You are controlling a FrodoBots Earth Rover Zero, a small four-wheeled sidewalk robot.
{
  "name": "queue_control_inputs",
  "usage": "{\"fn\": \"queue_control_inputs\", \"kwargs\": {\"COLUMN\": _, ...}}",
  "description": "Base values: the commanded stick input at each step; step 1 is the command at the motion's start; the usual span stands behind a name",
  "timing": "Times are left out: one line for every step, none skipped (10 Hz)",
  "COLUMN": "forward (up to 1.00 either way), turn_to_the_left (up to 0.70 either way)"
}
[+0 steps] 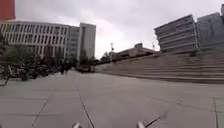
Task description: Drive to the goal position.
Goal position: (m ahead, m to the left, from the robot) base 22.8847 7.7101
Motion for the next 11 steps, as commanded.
{"fn": "queue_control_inputs", "kwargs": {"forward": 0.70, "turn_to_the_left": 0.14}}
{"fn": "queue_control_inputs", "kwargs": {"forward": 0.70, "turn_to_the_left": 0.14}}
{"fn": "queue_control_inputs", "kwargs": {"forward": 0.70, "turn_to_the_left": 0.14}}
{"fn": "queue_control_inputs", "kwargs": {"forward": 0.70, "turn_to_the_left": 0.14}}
{"fn": "queue_control_inputs", "kwargs": {"forward": 0.70, "turn_to_the_left": 0.12}}
{"fn": "queue_control_inputs", "kwargs": {"forward": 0.70, "turn_to_the_left": 0.08}}
{"fn": "queue_control_inputs", "kwargs": {"forward": 0.70, "turn_to_the_left": 0.05}}
{"fn": "queue_control_inputs", "kwargs": {"forward": 0.70, "turn_to_the_left": 0.00}}
{"fn": "queue_control_inputs", "kwargs": {"forward": 0.70, "turn_to_the_left": 0.00}}
{"fn": "queue_control_inputs", "kwargs": {"forward": 0.70, "turn_to_the_left": 0.00}}
{"fn": "queue_control_inputs", "kwargs": {"forward": 0.70, "turn_to_the_left": 0.00}}
